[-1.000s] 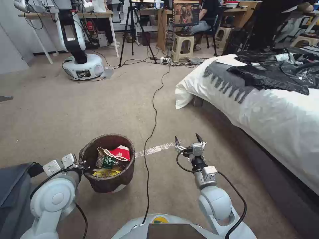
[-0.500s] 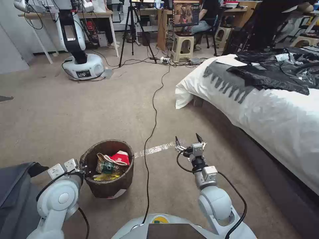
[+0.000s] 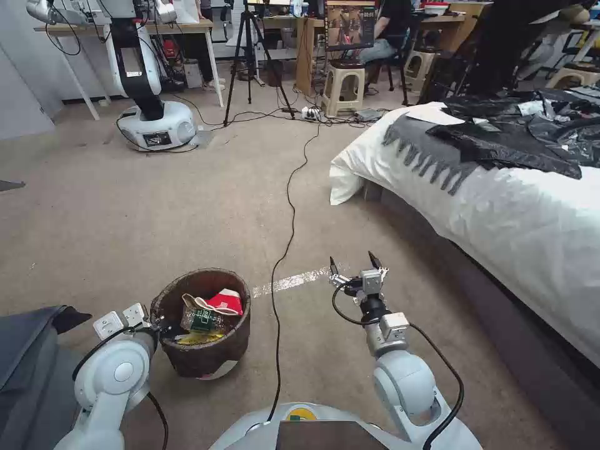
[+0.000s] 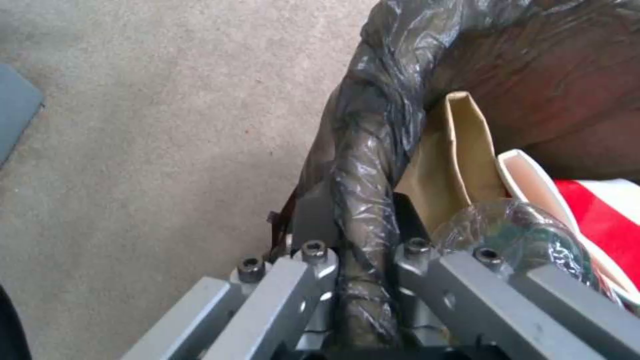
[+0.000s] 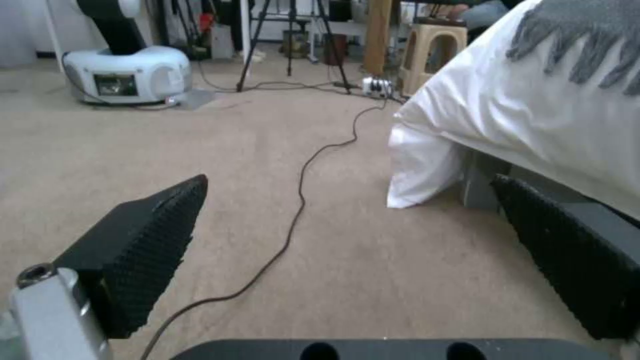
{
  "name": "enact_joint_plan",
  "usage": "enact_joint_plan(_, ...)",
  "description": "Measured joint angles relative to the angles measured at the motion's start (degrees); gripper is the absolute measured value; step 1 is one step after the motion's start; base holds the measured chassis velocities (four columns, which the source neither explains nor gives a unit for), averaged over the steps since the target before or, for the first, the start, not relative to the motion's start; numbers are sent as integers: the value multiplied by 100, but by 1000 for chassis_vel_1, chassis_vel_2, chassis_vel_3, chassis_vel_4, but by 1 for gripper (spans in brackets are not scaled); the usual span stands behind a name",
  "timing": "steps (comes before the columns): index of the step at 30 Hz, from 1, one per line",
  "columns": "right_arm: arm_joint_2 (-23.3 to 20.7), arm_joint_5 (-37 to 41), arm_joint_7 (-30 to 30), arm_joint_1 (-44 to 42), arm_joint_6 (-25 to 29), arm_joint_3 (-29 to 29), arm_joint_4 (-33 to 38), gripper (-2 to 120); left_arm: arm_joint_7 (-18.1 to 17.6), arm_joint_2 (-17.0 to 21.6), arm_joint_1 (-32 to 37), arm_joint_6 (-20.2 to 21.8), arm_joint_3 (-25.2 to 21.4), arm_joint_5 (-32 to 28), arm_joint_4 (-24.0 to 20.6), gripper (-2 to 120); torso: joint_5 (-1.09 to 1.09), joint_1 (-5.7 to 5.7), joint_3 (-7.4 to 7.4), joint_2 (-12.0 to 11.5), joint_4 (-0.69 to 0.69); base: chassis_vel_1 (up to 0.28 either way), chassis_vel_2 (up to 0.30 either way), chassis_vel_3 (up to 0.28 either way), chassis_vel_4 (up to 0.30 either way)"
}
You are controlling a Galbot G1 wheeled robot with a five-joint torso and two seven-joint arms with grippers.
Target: Pick up the trash bin, then pick up the garbage from the floor and place it into the trash bin.
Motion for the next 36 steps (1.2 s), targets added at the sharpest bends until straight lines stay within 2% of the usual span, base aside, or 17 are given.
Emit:
enact_joint_plan(7,5,0,2,-3,0,-8,-1,100,115,6,-3,0,-3,98,114,4,0,0,0,0,0,0,0,0,0)
enact_joint_plan(24,2,8,2,11,-6,-15,-11,100,115,-49,-15,-2,-2,109,282,3,2,0,-1,0,0,0,0,0,0)
enact_joint_plan(27,3,8,2,14,-6,-16,-11,100,116,-59,-13,-1,4,89,291,11,0,0,0,0,0,0,0,0,0)
enact_joint_plan(30,2,8,2,15,-7,-15,-10,100,141,-73,-17,1,6,91,295,25,-1,0,0,0,-2,0,0,0,0)
enact_joint_plan(31,2,8,2,15,-7,-15,-10,100,141,-73,-17,1,6,91,295,25,-1,0,0,0,-2,0,0,0,0)
enact_joint_plan(36,-5,8,2,14,-7,-10,-3,100,154,-81,-21,1,6,133,296,43,-1,0,0,0,0,0,0,0,0)
